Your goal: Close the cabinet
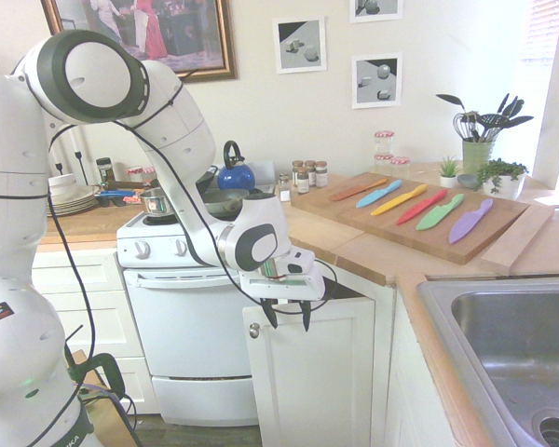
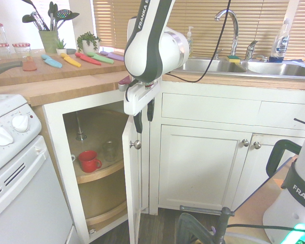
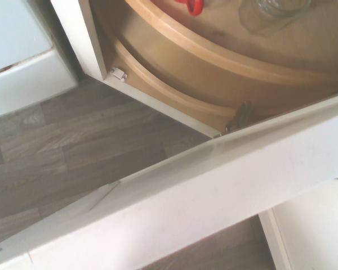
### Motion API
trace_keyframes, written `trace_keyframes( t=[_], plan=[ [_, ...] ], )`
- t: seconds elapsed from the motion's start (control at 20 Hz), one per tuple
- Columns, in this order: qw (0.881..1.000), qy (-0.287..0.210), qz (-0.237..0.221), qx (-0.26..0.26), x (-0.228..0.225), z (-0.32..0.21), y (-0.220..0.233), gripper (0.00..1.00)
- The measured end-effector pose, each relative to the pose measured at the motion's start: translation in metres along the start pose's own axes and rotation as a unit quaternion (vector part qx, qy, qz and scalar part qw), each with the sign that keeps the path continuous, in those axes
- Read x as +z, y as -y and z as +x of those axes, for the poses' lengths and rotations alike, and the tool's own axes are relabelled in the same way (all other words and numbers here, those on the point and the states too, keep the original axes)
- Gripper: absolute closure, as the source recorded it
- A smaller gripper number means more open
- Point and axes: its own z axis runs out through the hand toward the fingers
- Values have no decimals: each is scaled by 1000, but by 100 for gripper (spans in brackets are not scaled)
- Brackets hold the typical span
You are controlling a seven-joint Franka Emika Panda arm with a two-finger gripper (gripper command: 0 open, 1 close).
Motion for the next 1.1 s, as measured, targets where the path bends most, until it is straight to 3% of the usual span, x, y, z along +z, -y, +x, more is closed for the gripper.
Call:
trace_keyframes(
  t=[1.1],
  plan=[
    [1000,9,2,-1,11,5,4,100]
  ],
)
